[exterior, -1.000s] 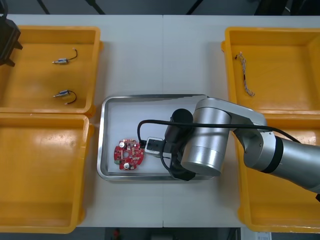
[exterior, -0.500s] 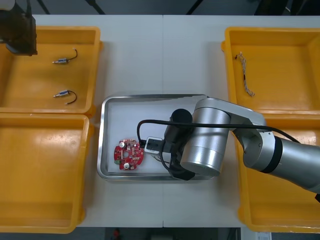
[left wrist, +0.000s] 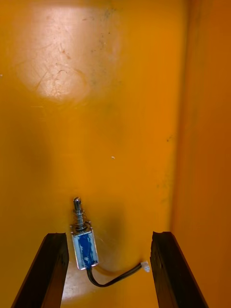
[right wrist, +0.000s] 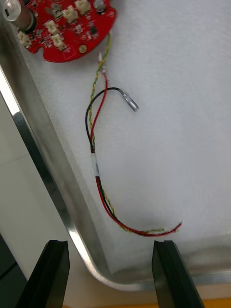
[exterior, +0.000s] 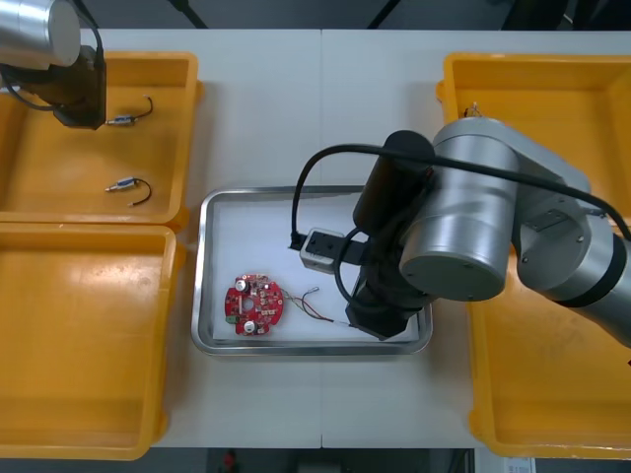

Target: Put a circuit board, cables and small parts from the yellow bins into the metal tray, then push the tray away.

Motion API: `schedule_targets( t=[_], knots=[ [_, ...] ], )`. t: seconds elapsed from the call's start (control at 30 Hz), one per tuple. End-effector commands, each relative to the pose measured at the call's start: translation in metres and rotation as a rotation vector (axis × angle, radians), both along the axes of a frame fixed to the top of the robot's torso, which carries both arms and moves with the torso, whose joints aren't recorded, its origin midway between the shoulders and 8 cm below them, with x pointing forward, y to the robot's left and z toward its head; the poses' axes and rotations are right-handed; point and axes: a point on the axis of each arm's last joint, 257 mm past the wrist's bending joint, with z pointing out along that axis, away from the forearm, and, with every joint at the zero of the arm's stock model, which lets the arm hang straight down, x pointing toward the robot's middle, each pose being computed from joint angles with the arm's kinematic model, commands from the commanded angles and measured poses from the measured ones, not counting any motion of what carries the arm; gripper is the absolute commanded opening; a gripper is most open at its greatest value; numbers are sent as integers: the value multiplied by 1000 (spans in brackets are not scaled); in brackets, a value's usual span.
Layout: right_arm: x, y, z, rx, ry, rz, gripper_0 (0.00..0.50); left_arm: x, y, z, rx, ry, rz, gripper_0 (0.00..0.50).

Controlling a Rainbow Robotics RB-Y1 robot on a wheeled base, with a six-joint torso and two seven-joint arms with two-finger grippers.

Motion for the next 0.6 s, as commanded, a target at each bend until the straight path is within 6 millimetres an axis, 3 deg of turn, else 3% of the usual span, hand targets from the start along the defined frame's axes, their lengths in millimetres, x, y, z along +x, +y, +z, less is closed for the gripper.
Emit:
schedule_targets(
  t=[0.03, 0.27, 0.6],
  knots=[
    [10, -29, 42, 32, -42, -152, 500, 13, -22, 22, 21, -29, -63, 500],
    [21, -75, 79, 111, -21, -431, 500, 16, -28, 6, 25, -42, -87, 500],
    [53, -128, 114, 245, 44, -811, 500, 15, -32, -13, 34, -37, -111, 500]
  ],
)
